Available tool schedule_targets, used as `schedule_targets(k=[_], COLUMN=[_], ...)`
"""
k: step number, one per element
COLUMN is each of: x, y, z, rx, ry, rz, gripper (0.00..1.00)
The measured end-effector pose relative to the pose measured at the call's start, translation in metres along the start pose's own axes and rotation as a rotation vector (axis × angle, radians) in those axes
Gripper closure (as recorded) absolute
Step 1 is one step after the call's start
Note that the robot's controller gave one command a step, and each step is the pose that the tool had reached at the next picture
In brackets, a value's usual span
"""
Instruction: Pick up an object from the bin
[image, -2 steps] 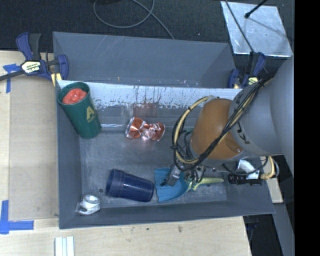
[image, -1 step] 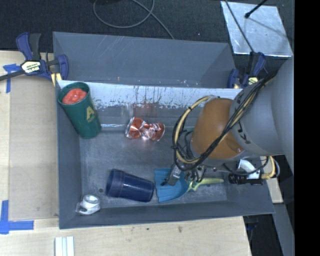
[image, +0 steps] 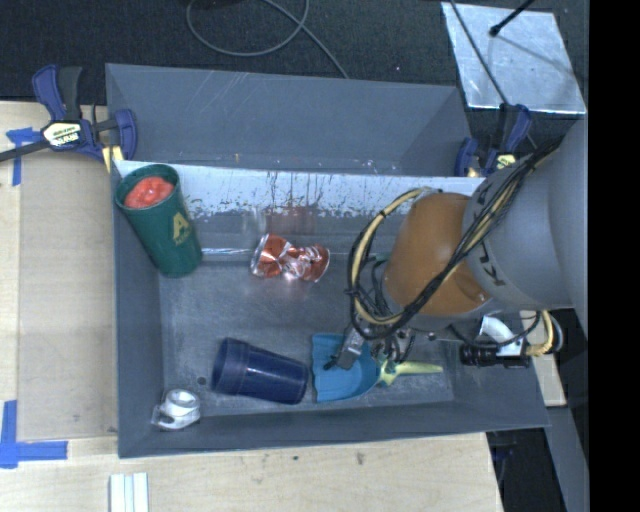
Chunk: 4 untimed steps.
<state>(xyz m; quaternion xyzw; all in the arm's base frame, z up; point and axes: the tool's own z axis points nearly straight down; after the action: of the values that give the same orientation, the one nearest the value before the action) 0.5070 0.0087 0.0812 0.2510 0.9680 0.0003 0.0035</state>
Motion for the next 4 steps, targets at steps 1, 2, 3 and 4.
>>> schedule_targets(k=[1,2,3,4], x=[-0.001,0.001,0.001,0.0], y=[0.0,-0.001,-0.001,-0.001], z=[-0.005,-0.014,-0.035,-0.052], rx=[-0.001,0.003,0.003,0.003], ry=[-0.002,0.005,0.004,0.004], rz=[0.0,-0.001,-0.002,-0.002], gripper=[1.0,1.0,1.0,1.0])
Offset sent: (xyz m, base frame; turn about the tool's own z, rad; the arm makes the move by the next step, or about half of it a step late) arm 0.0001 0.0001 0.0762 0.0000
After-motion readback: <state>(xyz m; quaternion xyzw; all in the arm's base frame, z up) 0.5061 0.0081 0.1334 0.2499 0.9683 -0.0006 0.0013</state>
